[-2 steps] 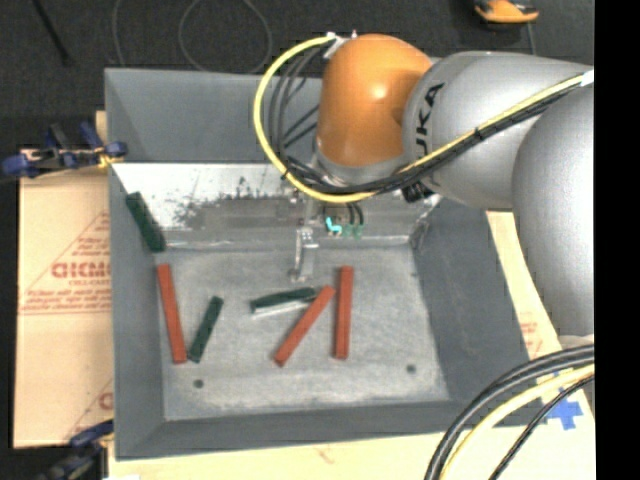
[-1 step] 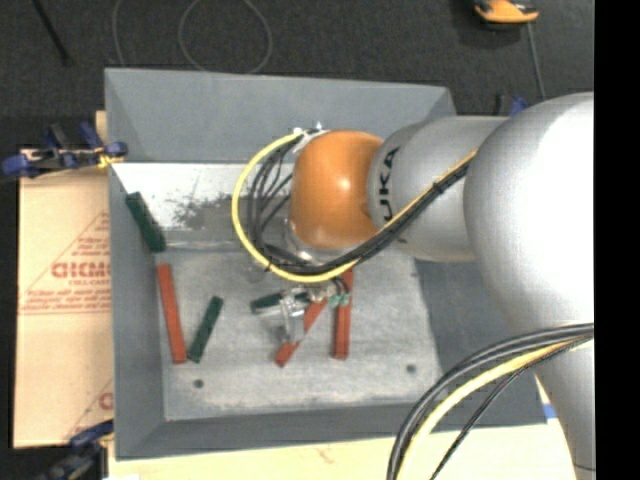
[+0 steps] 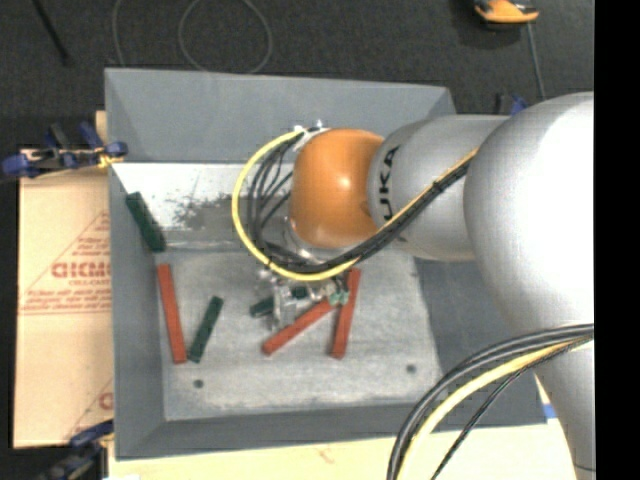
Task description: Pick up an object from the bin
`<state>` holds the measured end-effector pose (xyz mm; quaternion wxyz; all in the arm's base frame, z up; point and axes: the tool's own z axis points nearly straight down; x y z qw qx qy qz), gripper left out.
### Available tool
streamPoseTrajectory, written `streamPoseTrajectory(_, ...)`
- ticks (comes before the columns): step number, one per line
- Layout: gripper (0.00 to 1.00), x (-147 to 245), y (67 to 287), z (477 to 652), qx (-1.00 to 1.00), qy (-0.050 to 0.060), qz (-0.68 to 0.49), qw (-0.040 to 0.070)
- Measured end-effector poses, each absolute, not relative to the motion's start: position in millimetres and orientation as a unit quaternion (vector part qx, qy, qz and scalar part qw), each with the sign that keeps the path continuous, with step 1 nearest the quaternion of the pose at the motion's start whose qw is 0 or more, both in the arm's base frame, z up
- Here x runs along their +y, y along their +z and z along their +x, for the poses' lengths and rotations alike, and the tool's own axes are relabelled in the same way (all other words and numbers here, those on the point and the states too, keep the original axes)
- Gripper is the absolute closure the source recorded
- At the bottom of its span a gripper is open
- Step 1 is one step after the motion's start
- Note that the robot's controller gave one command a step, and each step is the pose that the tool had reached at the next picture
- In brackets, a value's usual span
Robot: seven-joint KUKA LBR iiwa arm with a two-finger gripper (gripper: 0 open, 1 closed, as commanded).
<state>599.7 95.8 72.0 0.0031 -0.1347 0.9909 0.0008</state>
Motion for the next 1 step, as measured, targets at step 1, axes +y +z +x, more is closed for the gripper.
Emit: streamPoseTrajectory(1, 1.0, 95.8, 202.8, 610.3, 0.992, 0.0, -0.127, 0.007)
